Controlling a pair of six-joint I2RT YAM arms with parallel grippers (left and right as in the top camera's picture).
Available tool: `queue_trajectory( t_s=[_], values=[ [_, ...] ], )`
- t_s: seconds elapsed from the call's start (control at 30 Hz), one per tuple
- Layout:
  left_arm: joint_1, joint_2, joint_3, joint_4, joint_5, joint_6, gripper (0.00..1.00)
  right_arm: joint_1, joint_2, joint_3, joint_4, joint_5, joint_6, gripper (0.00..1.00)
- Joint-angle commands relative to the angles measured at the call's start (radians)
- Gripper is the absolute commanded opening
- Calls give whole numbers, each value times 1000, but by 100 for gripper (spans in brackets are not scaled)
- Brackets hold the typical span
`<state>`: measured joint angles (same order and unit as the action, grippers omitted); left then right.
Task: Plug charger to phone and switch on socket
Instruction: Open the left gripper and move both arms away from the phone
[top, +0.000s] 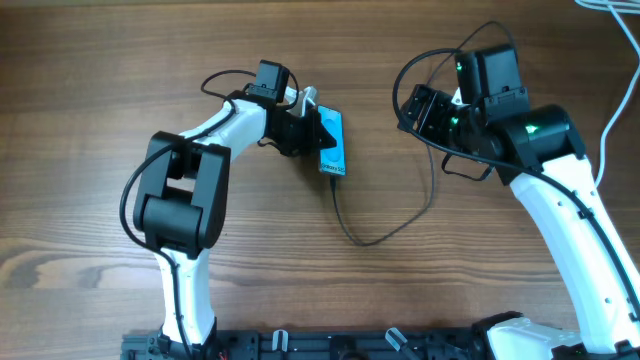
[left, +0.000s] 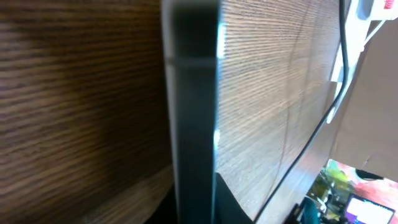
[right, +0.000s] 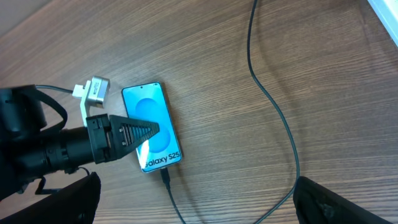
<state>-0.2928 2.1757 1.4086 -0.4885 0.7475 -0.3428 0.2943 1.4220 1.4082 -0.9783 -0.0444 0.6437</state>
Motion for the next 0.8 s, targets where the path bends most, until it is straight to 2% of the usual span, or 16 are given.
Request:
queue_trajectory(
  t_s=[0.0,0.13,0.2,0.3,0.37,0.57,0.67,0.77],
  values=[
    [1,20,-2,2,-82,14,13,0,-1,-6,6,-10,11,99],
    [1,20,-2,-1,-138,13,18,0,-1,-6,6,-10,11,100],
    [1,20,-2,-14,-183,14,29,0,-1,-6,6,-10,11,100],
    [1,20,-2,-45,-259,21,29,0,-1,-6,5,-10,10,99],
    [1,20,-2,-60,-297,25,37,0,-1,-6,4,-11,6,99],
    [5,13,0,-114,-414,25,44,0,-1,-6,-3,-31,-42,99],
    [28,-65,0,-164,-454,25,46,-26,-1,-6,-29,-32,-95,99],
    [63,-229,0,-175,-454,25,47,-140,-1,-1,-64,-95,-169,100]
  ],
)
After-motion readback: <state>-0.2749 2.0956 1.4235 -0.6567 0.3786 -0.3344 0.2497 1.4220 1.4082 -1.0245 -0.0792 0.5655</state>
